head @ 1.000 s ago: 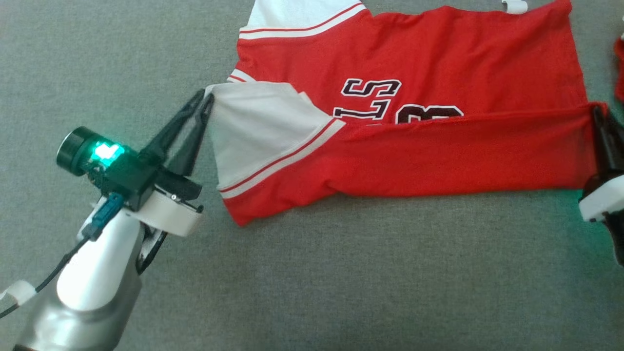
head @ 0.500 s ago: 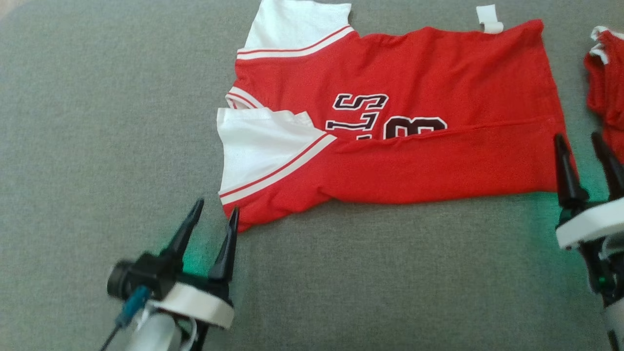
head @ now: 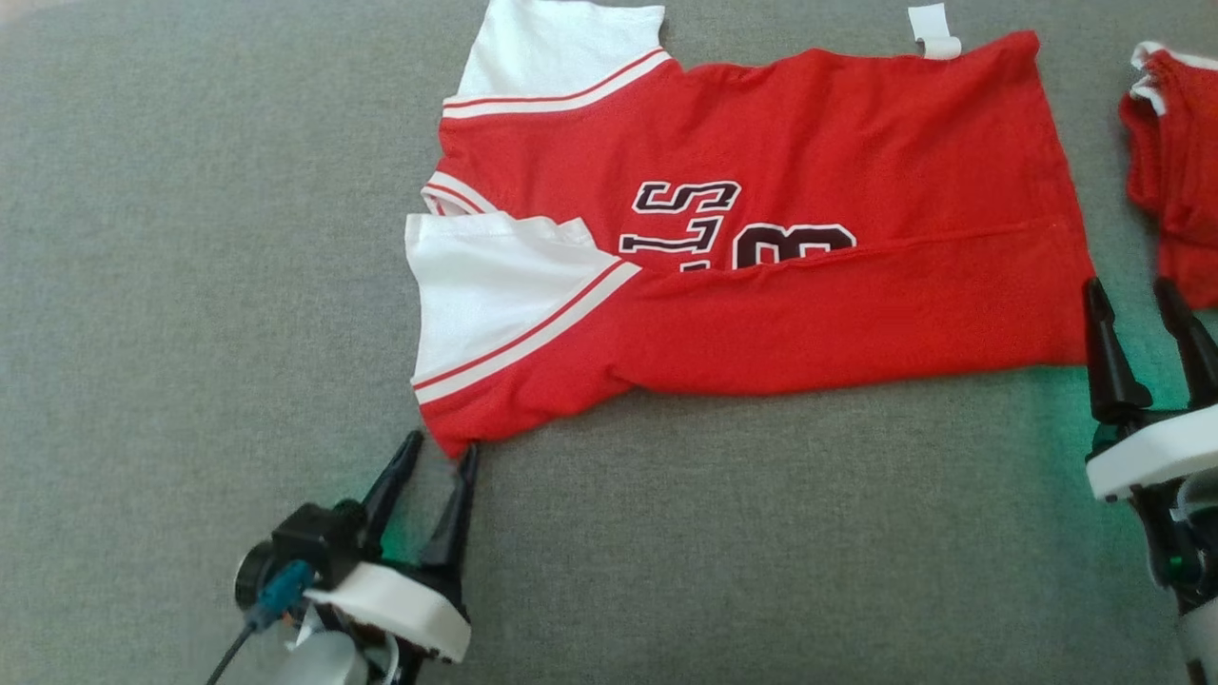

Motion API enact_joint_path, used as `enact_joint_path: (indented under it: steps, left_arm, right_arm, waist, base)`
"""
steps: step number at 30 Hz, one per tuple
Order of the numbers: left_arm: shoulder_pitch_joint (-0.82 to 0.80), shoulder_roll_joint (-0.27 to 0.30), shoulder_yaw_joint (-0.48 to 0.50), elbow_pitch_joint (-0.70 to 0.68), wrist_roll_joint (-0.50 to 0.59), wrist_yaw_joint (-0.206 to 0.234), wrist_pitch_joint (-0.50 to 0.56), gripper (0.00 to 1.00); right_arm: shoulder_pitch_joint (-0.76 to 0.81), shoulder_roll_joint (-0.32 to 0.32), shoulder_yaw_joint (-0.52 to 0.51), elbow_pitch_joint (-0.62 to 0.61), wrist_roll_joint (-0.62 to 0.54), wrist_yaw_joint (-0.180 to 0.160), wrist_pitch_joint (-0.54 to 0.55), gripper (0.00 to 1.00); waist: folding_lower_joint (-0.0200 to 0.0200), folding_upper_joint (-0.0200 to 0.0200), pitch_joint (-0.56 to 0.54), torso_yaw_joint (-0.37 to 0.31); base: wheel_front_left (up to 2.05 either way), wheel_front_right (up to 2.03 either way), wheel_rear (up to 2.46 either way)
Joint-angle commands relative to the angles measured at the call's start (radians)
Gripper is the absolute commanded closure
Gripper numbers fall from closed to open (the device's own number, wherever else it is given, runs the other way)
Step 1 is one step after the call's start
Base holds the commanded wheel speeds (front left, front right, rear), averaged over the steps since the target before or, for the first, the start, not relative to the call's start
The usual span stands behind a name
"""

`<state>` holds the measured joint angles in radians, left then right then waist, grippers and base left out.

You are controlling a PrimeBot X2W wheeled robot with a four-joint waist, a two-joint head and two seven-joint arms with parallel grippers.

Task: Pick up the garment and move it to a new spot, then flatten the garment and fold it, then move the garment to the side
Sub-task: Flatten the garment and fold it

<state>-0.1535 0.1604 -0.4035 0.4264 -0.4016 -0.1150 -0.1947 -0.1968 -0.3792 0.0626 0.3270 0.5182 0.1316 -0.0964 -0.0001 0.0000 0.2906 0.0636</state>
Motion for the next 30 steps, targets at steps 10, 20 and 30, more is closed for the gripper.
enact_joint_path:
  steps: [10, 20, 30]
  left_arm:
    - [-0.047, 0.045, -0.014, 0.008, -0.014, -0.010, -0.016, 1.00]
    - [-0.056, 0.074, -0.020, -0.016, -0.005, -0.009, -0.033, 1.00]
    - [-0.061, 0.089, -0.028, -0.035, 0.001, -0.004, -0.037, 1.00]
  right_arm:
    - [-0.003, -0.019, -0.001, -0.007, -0.003, -0.001, 0.008, 0.00]
    - [0.006, -0.019, -0.032, 0.044, -0.037, -0.001, 0.115, 0.00]
    - [0.049, 0.002, -0.085, 0.015, -0.076, -0.001, 0.253, 0.96]
  waist:
    - [0.0001, 0.0000, 0.001, 0.011]
    - [0.0001, 0.0000, -0.002, 0.032]
    - [0.0001, 0.0000, -0.004, 0.041]
  base:
    - [0.00, 0.00, 0.00]
    - [0.00, 0.00, 0.00]
    - [0.00, 0.00, 0.00]
